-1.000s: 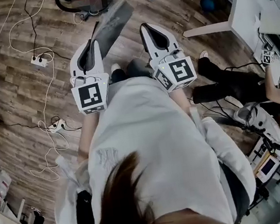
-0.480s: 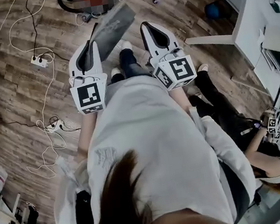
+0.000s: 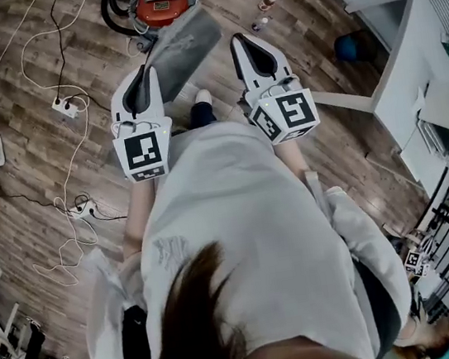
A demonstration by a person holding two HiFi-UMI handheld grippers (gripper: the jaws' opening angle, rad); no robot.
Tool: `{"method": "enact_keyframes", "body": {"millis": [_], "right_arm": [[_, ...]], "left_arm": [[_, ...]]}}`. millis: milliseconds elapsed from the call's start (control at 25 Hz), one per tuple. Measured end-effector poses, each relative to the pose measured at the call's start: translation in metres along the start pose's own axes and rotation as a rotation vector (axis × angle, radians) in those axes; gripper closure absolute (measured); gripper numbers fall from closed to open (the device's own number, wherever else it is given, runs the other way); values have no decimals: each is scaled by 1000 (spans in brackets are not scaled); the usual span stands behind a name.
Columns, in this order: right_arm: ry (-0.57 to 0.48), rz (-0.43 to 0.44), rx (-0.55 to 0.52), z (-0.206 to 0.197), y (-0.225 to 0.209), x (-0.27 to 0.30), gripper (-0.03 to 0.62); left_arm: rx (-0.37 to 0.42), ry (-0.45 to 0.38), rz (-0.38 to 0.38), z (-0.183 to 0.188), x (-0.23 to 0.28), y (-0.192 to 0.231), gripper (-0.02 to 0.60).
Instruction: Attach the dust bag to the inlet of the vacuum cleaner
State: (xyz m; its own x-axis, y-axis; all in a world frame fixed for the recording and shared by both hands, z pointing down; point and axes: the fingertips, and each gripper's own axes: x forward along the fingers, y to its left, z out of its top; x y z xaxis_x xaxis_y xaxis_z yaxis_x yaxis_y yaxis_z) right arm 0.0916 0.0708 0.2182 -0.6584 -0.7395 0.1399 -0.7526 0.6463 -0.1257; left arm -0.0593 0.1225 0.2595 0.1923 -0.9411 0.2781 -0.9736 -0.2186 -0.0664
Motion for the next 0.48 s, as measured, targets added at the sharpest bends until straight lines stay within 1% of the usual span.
{"method": "enact_keyframes", "body": {"millis": [160,320,480], "right_arm": [[-2,3,-3,1,-22,8,591],[3,-18,14,0,-35,7,591],[16,-37,24,-5,-41,11,591]], "left_arm": [[14,-1,34,4,21,4,541],[28,1,40,11,34,7,541],[-3,9,43,11,46,16,541]]}}
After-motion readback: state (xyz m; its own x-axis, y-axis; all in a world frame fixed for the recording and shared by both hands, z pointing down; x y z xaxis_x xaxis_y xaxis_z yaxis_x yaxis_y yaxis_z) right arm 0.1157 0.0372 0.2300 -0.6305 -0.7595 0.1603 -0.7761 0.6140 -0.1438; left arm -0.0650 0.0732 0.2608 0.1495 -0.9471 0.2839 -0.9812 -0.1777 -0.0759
